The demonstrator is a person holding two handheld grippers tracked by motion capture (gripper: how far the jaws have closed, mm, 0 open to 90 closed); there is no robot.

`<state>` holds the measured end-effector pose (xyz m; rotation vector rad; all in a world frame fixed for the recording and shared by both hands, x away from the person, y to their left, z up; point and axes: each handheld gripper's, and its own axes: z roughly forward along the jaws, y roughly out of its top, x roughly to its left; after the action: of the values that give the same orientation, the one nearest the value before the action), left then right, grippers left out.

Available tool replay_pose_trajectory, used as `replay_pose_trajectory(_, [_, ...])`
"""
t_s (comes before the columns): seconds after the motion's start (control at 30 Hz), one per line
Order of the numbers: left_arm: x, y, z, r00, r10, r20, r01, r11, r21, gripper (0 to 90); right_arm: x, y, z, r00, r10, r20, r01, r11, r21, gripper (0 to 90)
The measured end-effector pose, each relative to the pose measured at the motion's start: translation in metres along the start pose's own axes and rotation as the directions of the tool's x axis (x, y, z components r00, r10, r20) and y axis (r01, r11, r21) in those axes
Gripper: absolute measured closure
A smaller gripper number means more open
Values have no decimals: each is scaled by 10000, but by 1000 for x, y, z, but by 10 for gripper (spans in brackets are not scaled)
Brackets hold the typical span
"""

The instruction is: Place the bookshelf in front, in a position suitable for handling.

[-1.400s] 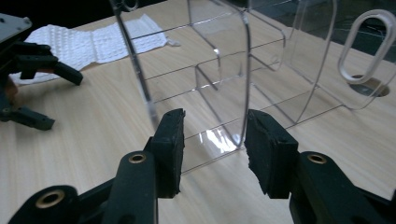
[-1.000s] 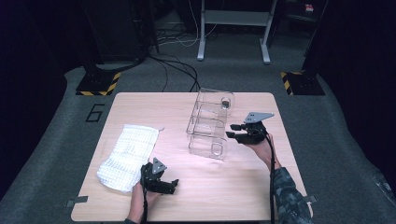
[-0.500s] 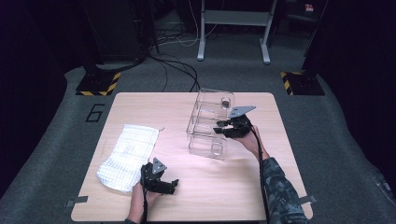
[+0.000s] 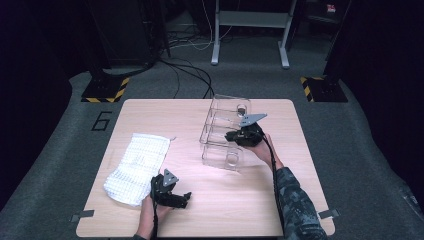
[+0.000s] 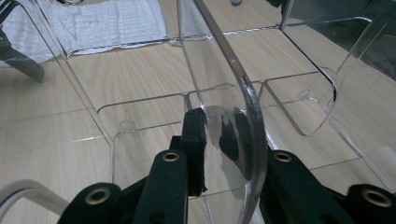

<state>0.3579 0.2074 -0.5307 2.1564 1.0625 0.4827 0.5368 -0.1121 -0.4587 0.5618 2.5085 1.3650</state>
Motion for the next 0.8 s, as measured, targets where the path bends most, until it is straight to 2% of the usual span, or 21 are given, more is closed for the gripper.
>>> replay_pose_trajectory(0.17, [0, 0, 0, 10000, -6, 26, 6, 10000, 14, 1, 4, 2, 1, 9989, -377, -279, 377, 9993, 5, 857])
replay_pose_trajectory(0.23, [0, 0, 0, 10000, -7, 25, 7, 10000, 10, 1, 5, 3, 3, 9989, -419, -230, 419, 9991, -36, 866])
replay_pose_trajectory(0.27, [0, 0, 0, 10000, 10, 30, -10, 10000, 25, 1, 6, 3, 4, 9991, -426, -59, 425, 9991, -60, 866])
replay_pose_trajectory(0.37, [0, 0, 0, 10000, -21, 38, 21, 10000, 4, 1, 7, 3, 4, 9998, -210, 40, 211, 9997, -131, 868])
replay_pose_trajectory(0.43, [0, 0, 0, 10000, -15, 38, 15, 10000, 6, 1, 7, 3, 4, 9995, -307, 31, 308, 9995, -112, 869])
replay_pose_trajectory(0.53, [0, 0, 0, 10000, -10, 43, 10, 10000, 15, 2, 14, 2, 4, 9995, -11, 329, 19, 9997, -253, 870])
replay_pose_trajectory(0.77, [0, 0, 0, 10000, -24, 39, 24, 10000, -6, 2, 24, 5, 6, 9971, 144, 746, -115, 9992, -388, 870])
replay_pose_trajectory(0.8, [0, 0, 0, 10000, 25, 34, -25, 10000, 27, 2, 28, 7, 5, 9950, 285, 957, -252, 9991, -354, 870])
